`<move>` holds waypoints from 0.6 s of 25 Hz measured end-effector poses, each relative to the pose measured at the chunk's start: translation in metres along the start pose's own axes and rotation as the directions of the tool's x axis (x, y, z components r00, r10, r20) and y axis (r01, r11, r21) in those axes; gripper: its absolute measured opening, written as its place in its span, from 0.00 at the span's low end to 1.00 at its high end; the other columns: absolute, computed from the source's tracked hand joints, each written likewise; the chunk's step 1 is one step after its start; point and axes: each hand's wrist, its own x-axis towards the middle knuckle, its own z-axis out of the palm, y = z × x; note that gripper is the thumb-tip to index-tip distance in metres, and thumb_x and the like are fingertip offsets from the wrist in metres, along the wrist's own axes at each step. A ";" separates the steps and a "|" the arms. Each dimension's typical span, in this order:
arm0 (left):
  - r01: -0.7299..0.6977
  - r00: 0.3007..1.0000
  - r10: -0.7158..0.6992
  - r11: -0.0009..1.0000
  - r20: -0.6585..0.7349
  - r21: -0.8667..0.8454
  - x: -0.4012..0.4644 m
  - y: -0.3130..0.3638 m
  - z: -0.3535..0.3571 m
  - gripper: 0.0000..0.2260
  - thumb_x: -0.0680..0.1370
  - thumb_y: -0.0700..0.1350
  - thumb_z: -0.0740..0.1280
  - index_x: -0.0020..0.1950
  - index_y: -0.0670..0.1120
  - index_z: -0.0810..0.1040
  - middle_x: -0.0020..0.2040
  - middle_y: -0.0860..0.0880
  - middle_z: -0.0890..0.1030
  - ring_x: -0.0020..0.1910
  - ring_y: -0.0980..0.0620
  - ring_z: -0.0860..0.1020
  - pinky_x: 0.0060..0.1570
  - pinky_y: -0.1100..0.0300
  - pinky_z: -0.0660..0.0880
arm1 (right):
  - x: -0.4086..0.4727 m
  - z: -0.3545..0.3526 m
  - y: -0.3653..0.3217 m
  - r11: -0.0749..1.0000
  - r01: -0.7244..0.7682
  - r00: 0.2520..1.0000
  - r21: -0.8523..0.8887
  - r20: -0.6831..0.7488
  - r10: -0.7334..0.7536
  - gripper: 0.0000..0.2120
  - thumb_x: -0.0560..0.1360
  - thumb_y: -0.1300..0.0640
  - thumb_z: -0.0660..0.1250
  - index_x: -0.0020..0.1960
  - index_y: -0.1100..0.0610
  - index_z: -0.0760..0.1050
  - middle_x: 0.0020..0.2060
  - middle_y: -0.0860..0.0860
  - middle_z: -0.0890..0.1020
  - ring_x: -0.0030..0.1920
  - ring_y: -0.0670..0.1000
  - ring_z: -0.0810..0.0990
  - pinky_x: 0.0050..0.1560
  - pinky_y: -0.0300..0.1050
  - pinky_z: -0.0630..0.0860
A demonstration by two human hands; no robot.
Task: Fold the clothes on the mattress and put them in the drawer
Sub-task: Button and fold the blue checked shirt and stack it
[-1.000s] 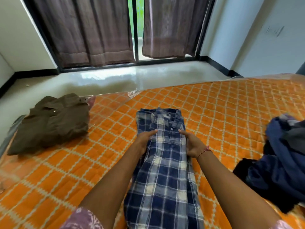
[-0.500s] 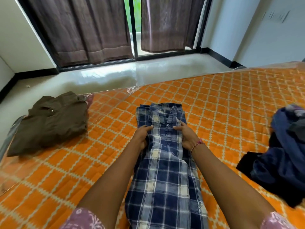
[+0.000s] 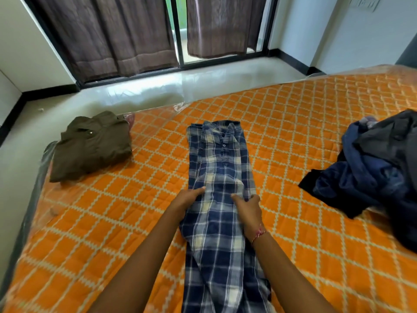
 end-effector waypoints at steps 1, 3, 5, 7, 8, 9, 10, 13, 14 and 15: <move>-0.045 0.998 0.047 0.999 -0.050 0.027 -0.009 -0.008 -0.001 0.24 0.75 0.55 0.69 0.63 0.39 0.75 0.60 0.42 0.78 0.58 0.40 0.77 0.62 0.45 0.72 | -0.021 0.000 0.011 0.997 0.000 1.000 -0.079 -0.004 0.000 0.36 0.78 0.54 0.65 0.77 0.59 0.48 0.65 0.58 0.73 0.58 0.59 0.76 0.53 0.49 0.74; -0.120 0.980 0.136 0.986 -0.145 0.114 -0.027 -0.021 -0.001 0.18 0.76 0.52 0.69 0.55 0.39 0.77 0.51 0.41 0.81 0.50 0.42 0.79 0.55 0.47 0.76 | -0.045 -0.002 0.024 0.980 0.058 0.996 -0.189 -0.054 -0.069 0.34 0.80 0.59 0.59 0.78 0.57 0.41 0.58 0.59 0.78 0.44 0.55 0.77 0.42 0.47 0.73; -0.150 0.935 0.240 0.934 -0.260 0.324 -0.048 -0.030 -0.002 0.14 0.77 0.51 0.68 0.53 0.41 0.75 0.49 0.42 0.79 0.48 0.42 0.78 0.48 0.49 0.75 | -0.058 -0.013 0.021 0.976 0.146 0.976 -0.160 -0.137 -0.168 0.30 0.81 0.61 0.57 0.78 0.56 0.46 0.57 0.60 0.78 0.38 0.53 0.74 0.37 0.48 0.72; -0.093 0.888 0.297 0.864 -0.350 0.495 -0.066 -0.037 0.003 0.24 0.78 0.56 0.65 0.66 0.41 0.68 0.61 0.39 0.76 0.56 0.40 0.76 0.51 0.48 0.73 | -0.071 -0.026 0.018 0.911 0.244 0.947 -0.331 -0.119 -0.297 0.32 0.81 0.54 0.59 0.78 0.55 0.46 0.58 0.60 0.76 0.45 0.56 0.77 0.44 0.51 0.74; -0.044 0.888 0.261 0.868 -0.379 0.495 -0.078 -0.037 0.009 0.30 0.78 0.58 0.63 0.73 0.41 0.60 0.68 0.38 0.70 0.63 0.38 0.72 0.55 0.46 0.72 | -0.081 -0.030 0.023 0.821 0.275 0.934 -0.501 -0.063 -0.352 0.35 0.80 0.48 0.60 0.78 0.55 0.44 0.63 0.59 0.72 0.54 0.58 0.76 0.51 0.53 0.74; -0.016 0.898 0.201 0.904 -0.390 0.427 -0.086 -0.037 0.016 0.35 0.78 0.59 0.62 0.76 0.40 0.53 0.72 0.38 0.64 0.67 0.37 0.68 0.59 0.45 0.70 | -0.092 -0.030 0.034 0.697 0.304 0.911 -0.649 -0.018 -0.413 0.39 0.78 0.43 0.61 0.78 0.55 0.43 0.67 0.59 0.68 0.62 0.59 0.71 0.56 0.55 0.73; 0.007 0.916 0.120 0.949 -0.382 0.317 -0.091 -0.039 0.023 0.38 0.79 0.58 0.62 0.77 0.39 0.48 0.74 0.37 0.61 0.68 0.37 0.67 0.60 0.45 0.70 | -0.108 -0.029 0.050 0.554 0.339 0.871 -0.761 0.030 -0.491 0.43 0.75 0.38 0.62 0.78 0.55 0.45 0.68 0.59 0.66 0.66 0.60 0.69 0.57 0.57 0.73; 0.016 0.944 0.023 0.993 -0.328 0.116 -0.100 -0.047 0.036 0.38 0.79 0.51 0.65 0.77 0.38 0.44 0.73 0.38 0.64 0.66 0.37 0.70 0.60 0.46 0.73 | -0.156 -0.026 0.095 0.212 0.468 0.776 -0.858 0.284 -0.563 0.50 0.57 0.38 0.77 0.72 0.57 0.66 0.60 0.61 0.74 0.58 0.62 0.75 0.45 0.57 0.78; 0.000 0.943 0.037 0.994 -0.332 0.109 -0.101 -0.050 0.037 0.38 0.79 0.48 0.66 0.77 0.39 0.44 0.73 0.38 0.65 0.65 0.37 0.71 0.60 0.45 0.73 | -0.164 -0.027 0.107 0.118 0.501 0.749 -0.857 0.362 -0.555 0.49 0.53 0.41 0.79 0.69 0.57 0.69 0.56 0.59 0.76 0.54 0.60 0.76 0.41 0.55 0.78; -0.017 0.937 0.046 0.996 -0.347 0.088 -0.102 -0.051 0.037 0.37 0.78 0.44 0.67 0.77 0.39 0.45 0.72 0.38 0.65 0.64 0.37 0.72 0.59 0.45 0.74 | -0.165 -0.032 0.114 0.073 0.533 0.744 -0.843 0.426 -0.514 0.45 0.55 0.45 0.79 0.68 0.57 0.70 0.53 0.58 0.76 0.50 0.58 0.76 0.39 0.53 0.77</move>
